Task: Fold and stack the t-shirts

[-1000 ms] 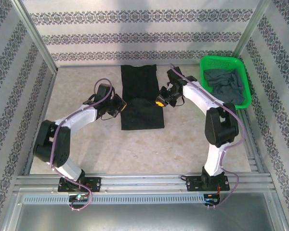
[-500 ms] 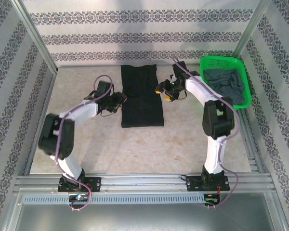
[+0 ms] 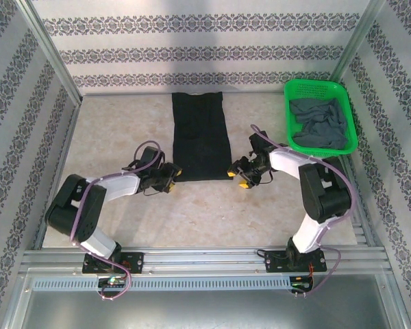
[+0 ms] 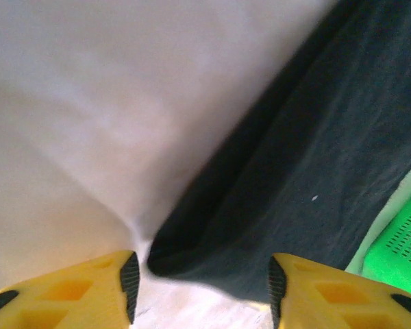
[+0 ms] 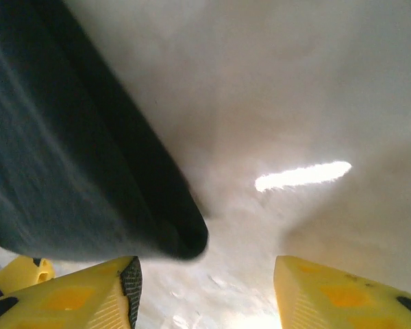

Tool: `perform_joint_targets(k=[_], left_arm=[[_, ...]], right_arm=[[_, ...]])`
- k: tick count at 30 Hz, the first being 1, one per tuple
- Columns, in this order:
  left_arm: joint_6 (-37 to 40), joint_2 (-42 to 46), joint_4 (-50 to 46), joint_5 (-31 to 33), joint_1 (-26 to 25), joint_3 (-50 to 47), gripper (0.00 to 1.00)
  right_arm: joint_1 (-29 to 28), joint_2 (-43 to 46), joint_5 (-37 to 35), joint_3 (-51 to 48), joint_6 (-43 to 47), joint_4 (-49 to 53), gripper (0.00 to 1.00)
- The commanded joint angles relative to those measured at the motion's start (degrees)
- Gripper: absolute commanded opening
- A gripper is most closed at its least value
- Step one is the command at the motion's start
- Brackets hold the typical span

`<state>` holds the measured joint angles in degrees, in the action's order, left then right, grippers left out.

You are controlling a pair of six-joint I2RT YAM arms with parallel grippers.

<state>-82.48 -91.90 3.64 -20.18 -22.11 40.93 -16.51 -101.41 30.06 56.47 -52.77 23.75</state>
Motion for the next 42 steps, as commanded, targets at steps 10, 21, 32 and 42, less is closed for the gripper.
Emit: perform_joint_targets(k=[10, 21, 32, 42], left_arm=[[-0.11, -4.75, 4.46, 1.02, -1.17, 4.29, 0.00], [7.68, 12.55, -10.20, -3.04, -3.29, -6.48, 0.00], [7.71, 42.13, -25.62, 1.29, -12.23, -21.41, 0.00], [11.82, 42.30, -26.75, 11.54, -11.60, -4.37, 0.00]], right_arm=[[-2.34, -8.08, -1.28, 10.38, -5.65, -2.74, 0.00], [-6.08, 5.70, -1.58, -2.61, -1.79, 3.28, 0.00], [-17.30, 27.40, 2.06, -18.94, -3.25, 12.00, 0.00], [-10.83, 28.37, -4.07, -0.46, -4.01, 21.46, 0.00]])
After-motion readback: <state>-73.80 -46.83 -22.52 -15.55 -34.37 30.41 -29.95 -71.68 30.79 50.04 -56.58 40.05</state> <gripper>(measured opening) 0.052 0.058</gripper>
